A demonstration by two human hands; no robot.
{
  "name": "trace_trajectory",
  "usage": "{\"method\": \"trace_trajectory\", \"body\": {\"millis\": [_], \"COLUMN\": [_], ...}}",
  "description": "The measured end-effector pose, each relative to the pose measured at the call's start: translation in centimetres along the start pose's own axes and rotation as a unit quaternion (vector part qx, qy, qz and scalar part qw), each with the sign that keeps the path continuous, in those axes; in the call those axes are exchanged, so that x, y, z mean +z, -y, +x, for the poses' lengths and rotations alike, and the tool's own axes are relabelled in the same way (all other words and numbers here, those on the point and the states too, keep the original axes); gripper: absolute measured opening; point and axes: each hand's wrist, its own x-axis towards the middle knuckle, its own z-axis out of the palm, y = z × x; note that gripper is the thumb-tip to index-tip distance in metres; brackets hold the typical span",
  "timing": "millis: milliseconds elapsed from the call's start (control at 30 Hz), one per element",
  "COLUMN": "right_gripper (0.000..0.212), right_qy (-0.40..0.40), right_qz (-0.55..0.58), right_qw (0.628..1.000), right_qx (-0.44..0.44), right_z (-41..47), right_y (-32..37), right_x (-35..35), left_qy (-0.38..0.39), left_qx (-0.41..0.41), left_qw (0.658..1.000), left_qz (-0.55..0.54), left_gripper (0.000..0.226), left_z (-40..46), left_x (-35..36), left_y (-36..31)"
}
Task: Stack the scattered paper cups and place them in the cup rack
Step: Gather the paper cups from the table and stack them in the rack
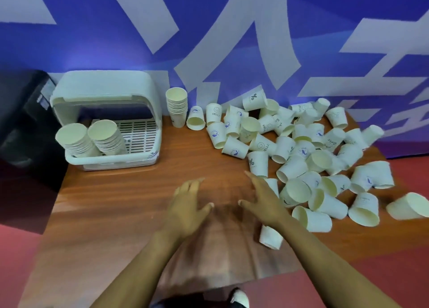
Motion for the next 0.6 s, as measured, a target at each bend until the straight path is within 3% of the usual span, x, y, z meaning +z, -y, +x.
{"method": "trace_trajectory", "body": {"millis": [167, 333, 467, 600], "right_gripper": [0.072, 0.075, 0.083, 0.08], "right_qy": [-0.031, 0.014, 0.041, 0.049], "right_qz": [-0.008, -0.13, -0.23, -0.259], "right_qw": [0.999, 0.991, 0.972, 0.964], "right_qx": [-0.004, -0.028, -0.033, -0.026], "right_z": [-2.5, -4.8, -5.2, -5.1], "right_y": [-8.3, -14.2, -17.1, -18.5], "right_x": [-4.7, -7.4, -7.9, -7.6], "left_qy": [0.06, 0.122, 0.116, 0.115], "left_qx": [-0.054, -0.1, -0.116, -0.126], "left_qw": [0.997, 0.987, 0.986, 0.985], "left_qz": [-0.018, -0.028, -0.025, -0.038], "left_gripper": [0.056, 0.054, 0.066, 0.062], "left_z": [0.4, 0.6, 1.1, 1.4], "left_x": [8.5, 14.7, 17.6, 19.0], "left_y": [-6.8, -11.5, -12.4, -12.1]}}
